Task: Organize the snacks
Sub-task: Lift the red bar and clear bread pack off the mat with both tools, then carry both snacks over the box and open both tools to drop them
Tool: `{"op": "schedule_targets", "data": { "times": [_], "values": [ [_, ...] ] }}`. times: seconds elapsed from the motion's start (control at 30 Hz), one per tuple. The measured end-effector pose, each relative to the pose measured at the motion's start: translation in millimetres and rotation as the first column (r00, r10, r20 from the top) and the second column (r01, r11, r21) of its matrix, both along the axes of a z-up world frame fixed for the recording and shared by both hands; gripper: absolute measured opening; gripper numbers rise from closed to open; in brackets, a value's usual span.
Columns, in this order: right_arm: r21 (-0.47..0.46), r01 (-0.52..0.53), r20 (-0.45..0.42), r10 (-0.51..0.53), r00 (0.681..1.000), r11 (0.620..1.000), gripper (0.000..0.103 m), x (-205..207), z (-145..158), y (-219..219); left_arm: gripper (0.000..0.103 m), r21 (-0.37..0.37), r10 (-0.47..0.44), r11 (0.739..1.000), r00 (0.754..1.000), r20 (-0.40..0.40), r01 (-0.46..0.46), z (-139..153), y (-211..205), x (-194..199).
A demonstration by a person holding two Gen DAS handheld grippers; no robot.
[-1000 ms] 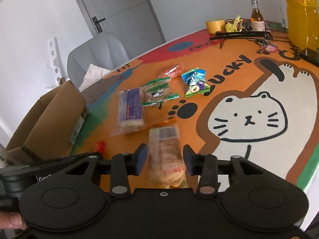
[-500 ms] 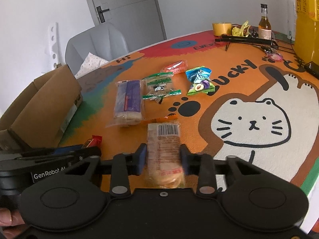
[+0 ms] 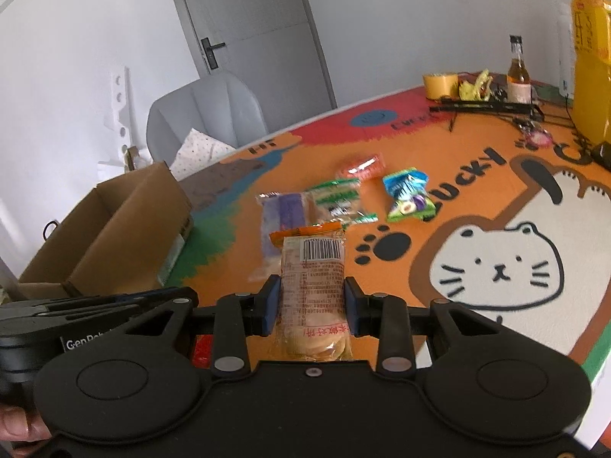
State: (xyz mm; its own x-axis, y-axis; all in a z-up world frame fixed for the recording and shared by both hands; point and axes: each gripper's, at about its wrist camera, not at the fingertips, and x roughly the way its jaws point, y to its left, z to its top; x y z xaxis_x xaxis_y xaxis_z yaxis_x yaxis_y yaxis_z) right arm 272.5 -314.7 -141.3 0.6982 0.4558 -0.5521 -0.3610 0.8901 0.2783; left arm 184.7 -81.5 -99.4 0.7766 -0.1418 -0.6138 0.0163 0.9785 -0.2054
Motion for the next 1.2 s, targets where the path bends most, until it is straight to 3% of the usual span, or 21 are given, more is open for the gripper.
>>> {"op": "schedule_targets", "data": {
  "times": [0.43, 0.53, 0.6, 0.7, 0.9, 0.97, 1.0, 1.07, 1.2],
  "values": [
    [-0.003, -0.003, 0.01, 0.003, 1.0, 1.0, 0.033, -3.4, 3.9, 3.6, 0.007, -0.015, 0.003, 1.0, 1.0, -0.024, -0.003, -2.8, 5.2, -3.4],
    [-0.004, 0.005, -0.002, -0.005, 1.0, 1.0, 0.033, -3.3, 0.5, 1.2, 0.017, -0.002, -0.02, 1.0, 0.999, -0.044, 0.02, -6.6, 0.5, -1.8],
    [-0.004, 0.01, -0.008, -0.01, 1.0, 1.0, 0.033, -2.6, -0.7, 0.0, 0.033, 0.008, -0.024, 1.0, 0.998, -0.054, 0.025, -10.5, -2.8, -0.2],
    [0.0, 0.006, -0.007, -0.006, 1.0, 1.0, 0.033, -3.5, -0.7, -0.8, 0.042, 0.02, -0.011, 1.0, 0.997, -0.07, 0.013, -18.5, -4.1, 2.2],
    [0.019, -0.007, -0.014, 0.007, 1.0, 1.0, 0.033, -2.9, -3.4, -0.6, 0.041, 0.025, -0.009, 1.0, 0.994, -0.111, 0.012, -32.0, -5.1, 3.0],
    [0.022, -0.016, -0.017, 0.016, 1.0, 1.0, 0.033, -2.3, -4.8, 1.7, 0.036, 0.041, -0.014, 0.999, 0.995, -0.098, 0.018, -33.5, -6.3, 0.2],
    [0.021, -0.019, -0.019, 0.02, 1.0, 1.0, 0.033, -2.4, -5.0, 3.1, 0.026, 0.037, -0.021, 0.999, 0.995, -0.095, 0.024, -33.6, -5.8, -0.7],
    [0.021, -0.026, -0.022, 0.027, 0.999, 0.999, 0.033, -2.4, -5.3, 6.1, 0.018, 0.009, -0.025, 1.0, 0.994, -0.103, 0.026, -32.6, -1.7, -1.1],
    [0.03, -0.033, -0.008, 0.033, 0.999, 0.999, 0.033, -2.3, 0.3, 10.4, 0.018, 0.004, -0.015, 1.0, 0.996, -0.089, 0.016, -26.4, 3.0, -3.6]
  ]
}}
